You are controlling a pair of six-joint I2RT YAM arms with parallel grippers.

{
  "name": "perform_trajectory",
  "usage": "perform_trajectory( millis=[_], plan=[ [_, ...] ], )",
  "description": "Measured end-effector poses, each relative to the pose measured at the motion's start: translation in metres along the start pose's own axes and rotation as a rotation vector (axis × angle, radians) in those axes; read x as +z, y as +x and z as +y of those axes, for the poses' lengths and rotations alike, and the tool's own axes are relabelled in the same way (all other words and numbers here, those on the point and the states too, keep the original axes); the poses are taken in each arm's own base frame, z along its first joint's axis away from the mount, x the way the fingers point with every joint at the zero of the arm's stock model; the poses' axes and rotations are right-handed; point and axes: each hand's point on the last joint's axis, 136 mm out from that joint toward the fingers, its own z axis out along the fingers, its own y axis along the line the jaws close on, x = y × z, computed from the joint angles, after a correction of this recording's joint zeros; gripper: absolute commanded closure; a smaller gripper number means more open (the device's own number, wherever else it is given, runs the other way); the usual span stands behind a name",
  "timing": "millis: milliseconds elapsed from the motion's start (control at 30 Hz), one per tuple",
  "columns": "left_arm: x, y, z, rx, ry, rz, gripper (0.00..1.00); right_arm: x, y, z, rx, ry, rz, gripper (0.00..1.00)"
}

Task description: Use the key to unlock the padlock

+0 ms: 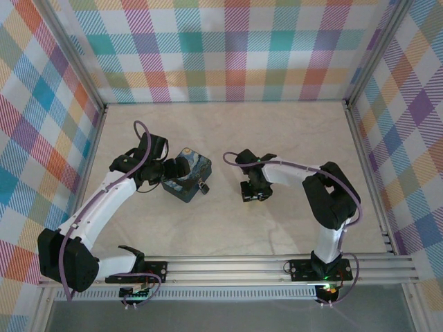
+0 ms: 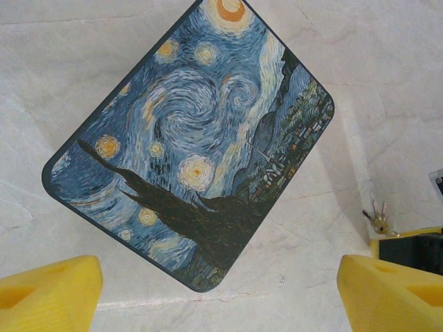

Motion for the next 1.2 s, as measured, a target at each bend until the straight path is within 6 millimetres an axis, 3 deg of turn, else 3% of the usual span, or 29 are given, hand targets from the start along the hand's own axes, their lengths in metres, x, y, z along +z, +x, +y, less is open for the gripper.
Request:
perform_trajectory(
  millis=[133,333,467,733,967,1200],
  plan=[
    [0.005,0.001,0.001,-0.001,-0.007,0.012,0.12,-0.001,-0.008,-0.001,-0.007,0.002,-0.018,0.63],
    [0.01,0.002,0.002,-0.002,-0.017,0.027,0.12,-0.003,-0.047,-0.002,-0.008,0.011,-0.133,0.65],
    [0.011,0.001,0.002,-0.002,-0.018,0.029,0.12,-0.003,-0.058,-0.003,-0.006,0.011,-0.162,0.65],
    [0.01,-0.001,0.0,0.002,-0.014,0.022,0.12,0.0,-0.054,-0.004,-0.006,0.006,-0.164,0.6],
    [0.01,-0.001,0.0,0.002,-0.013,0.022,0.12,-0.004,-0.038,-0.01,0.001,0.004,-0.149,0.66],
    [0.01,-0.001,-0.001,0.003,-0.011,0.024,0.12,-0.006,-0.032,-0.005,-0.018,0.0,-0.149,0.65]
  ],
)
